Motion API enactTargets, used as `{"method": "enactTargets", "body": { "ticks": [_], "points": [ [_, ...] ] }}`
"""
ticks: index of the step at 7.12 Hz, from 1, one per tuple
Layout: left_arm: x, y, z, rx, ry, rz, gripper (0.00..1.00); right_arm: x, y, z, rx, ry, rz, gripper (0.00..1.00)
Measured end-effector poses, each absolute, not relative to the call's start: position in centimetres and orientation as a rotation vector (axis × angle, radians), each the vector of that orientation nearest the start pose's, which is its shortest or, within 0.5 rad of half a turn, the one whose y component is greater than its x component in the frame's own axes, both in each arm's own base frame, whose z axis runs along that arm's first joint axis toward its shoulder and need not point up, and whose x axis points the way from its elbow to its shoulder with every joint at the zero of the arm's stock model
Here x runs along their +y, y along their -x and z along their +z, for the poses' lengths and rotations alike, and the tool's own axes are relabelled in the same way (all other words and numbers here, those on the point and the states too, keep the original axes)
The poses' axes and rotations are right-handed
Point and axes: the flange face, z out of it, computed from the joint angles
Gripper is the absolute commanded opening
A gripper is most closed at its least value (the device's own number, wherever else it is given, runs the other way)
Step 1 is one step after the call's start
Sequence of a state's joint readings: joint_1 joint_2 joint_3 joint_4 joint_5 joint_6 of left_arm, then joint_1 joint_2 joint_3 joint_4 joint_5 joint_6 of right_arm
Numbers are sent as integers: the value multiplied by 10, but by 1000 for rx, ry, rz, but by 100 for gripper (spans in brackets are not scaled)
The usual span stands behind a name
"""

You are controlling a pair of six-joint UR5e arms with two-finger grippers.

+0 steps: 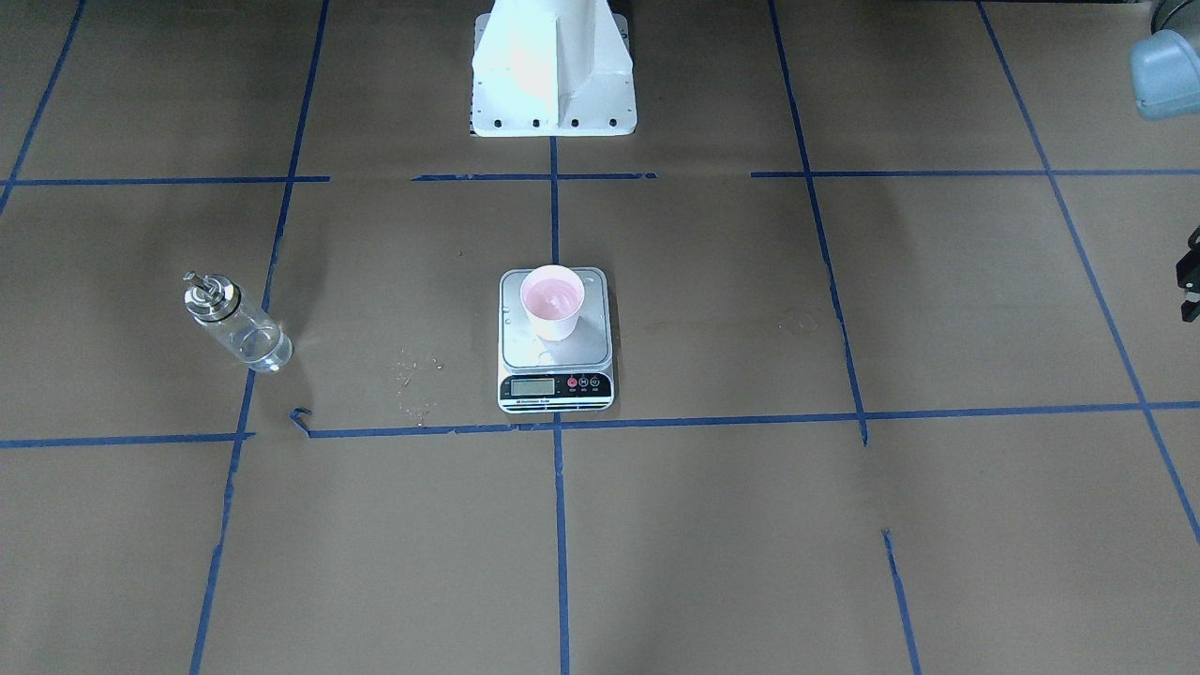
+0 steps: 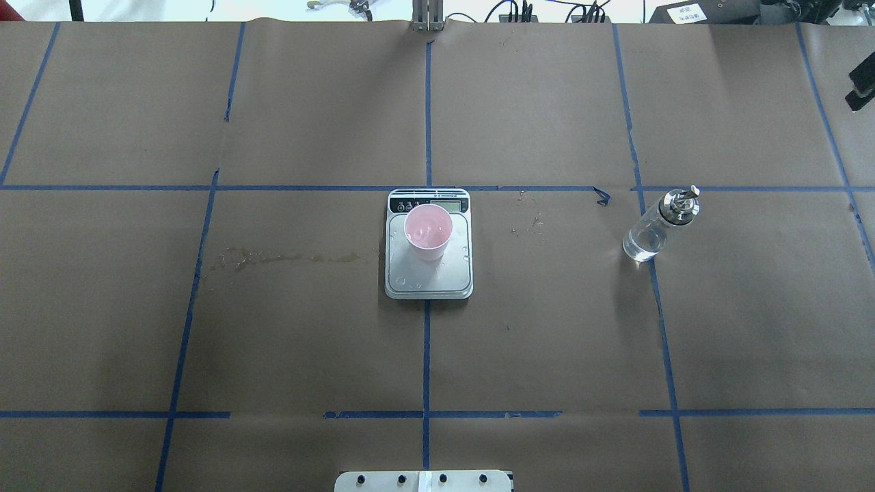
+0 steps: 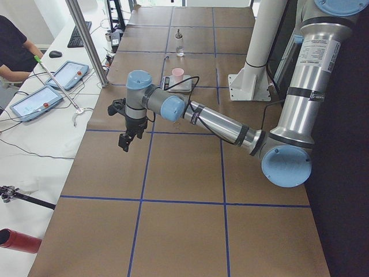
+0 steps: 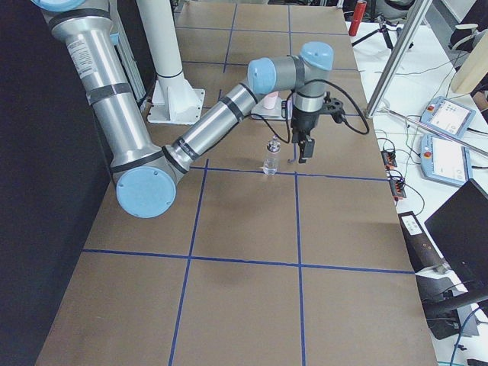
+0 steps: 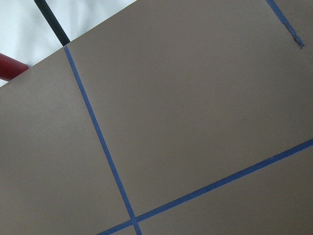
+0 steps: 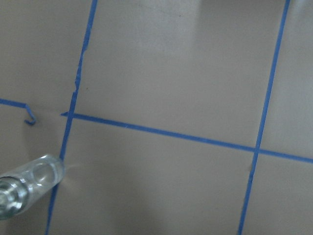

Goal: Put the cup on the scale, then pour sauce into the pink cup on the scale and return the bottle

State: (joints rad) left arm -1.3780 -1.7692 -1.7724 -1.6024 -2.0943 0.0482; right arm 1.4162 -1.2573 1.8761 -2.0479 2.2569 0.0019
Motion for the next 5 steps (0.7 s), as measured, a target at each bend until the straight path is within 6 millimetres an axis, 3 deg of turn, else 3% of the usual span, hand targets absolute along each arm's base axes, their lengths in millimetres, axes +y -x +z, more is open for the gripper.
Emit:
{"method": "enactTargets", "body": {
  "ticks": [1,2,3,5],
  "points": [
    [-578,-11,472,532,-386,361,100,-578,-19,482,-761,-110,-223,100],
    [-574,9,486,535,-377,366,100,-580,-44,555,-791,-142,-243,100],
    [-565,27,504,567,-360,361,100,-577,-58,601,-796,-166,-252,100],
    [-520,55,563,664,-285,314,100,-564,-69,643,-732,-169,-255,100]
  ]
}}
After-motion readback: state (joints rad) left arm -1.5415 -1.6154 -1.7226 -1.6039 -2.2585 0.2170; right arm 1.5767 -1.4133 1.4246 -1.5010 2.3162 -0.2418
